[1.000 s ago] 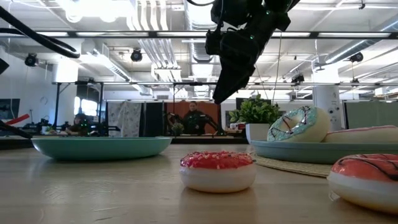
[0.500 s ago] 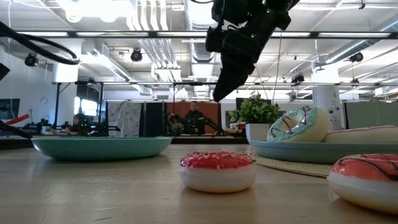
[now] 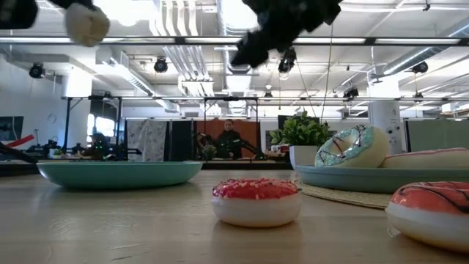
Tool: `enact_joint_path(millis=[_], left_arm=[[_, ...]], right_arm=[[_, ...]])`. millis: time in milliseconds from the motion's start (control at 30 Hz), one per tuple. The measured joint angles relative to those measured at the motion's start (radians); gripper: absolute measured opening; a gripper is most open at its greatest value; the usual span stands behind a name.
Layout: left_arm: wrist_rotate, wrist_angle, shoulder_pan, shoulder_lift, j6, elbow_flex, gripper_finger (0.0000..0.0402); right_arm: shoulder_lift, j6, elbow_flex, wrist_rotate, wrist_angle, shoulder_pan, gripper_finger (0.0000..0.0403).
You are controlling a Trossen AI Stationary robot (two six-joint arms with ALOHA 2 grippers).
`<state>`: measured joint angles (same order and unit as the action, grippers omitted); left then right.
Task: Pick & Place donuts
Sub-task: Put the small white donut on the light blue plate
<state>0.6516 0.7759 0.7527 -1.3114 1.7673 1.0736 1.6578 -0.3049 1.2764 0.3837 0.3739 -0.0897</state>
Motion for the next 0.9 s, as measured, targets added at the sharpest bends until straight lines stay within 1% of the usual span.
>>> enact_joint_path(millis=[67,133,200,267,300,333,400,467,533,733,900], left_arm=[[0.001,-0.085,-0.031,0.078,-0.069,-0.055,0.0000],[-0.024,-0.231,-0.070,0.141,-0.165,-0.132,0.0000],[-0.075,-0.466,-0.122,0.196,-0.296,-0.223,0.0000],[-0.152,-0.727,-0.182,0.240,-0.415,-0.315,0.0000],[-0.191,-0.826,-0.216,0.255,-0.451,-0.355,0.0000],[-0.227,-0.888,-0.250,0.264,-0.463,-0.388,0.0000],[-0.300,-0.900,-0.309,0.271,-0.450,-0.429,0.0000],[-0.385,-0.857,-0.360,0.267,-0.429,-0.439,0.0000],[-0.455,-0.836,-0.395,0.256,-0.429,-0.438,0.0000],[-0.533,-0.828,-0.455,0.236,-0.517,-0.394,0.0000],[-0.635,-0.817,-0.521,0.182,-0.560,-0.345,0.0000]], right_arm=[[0.001,-0.043,0.025,0.056,-0.017,0.003,0.0176],[0.008,-0.059,0.057,0.067,-0.026,0.008,0.0176],[0.023,-0.062,0.090,0.067,-0.026,0.015,0.0178],[0.030,-0.079,0.118,0.067,-0.026,0.026,0.0183],[0.033,-0.109,0.129,0.067,-0.022,0.035,0.0187],[0.035,-0.147,0.142,0.065,-0.023,0.044,0.0190],[0.035,-0.238,0.160,0.048,-0.009,0.067,0.0196],[0.035,-0.308,0.173,0.002,-0.008,0.090,0.0202],[0.036,-0.353,0.184,-0.016,-0.007,0.105,0.0206],[0.047,-0.407,0.191,-0.020,-0.009,0.115,0.0213],[0.087,-0.414,0.191,-0.020,-0.025,0.117,0.0212]])
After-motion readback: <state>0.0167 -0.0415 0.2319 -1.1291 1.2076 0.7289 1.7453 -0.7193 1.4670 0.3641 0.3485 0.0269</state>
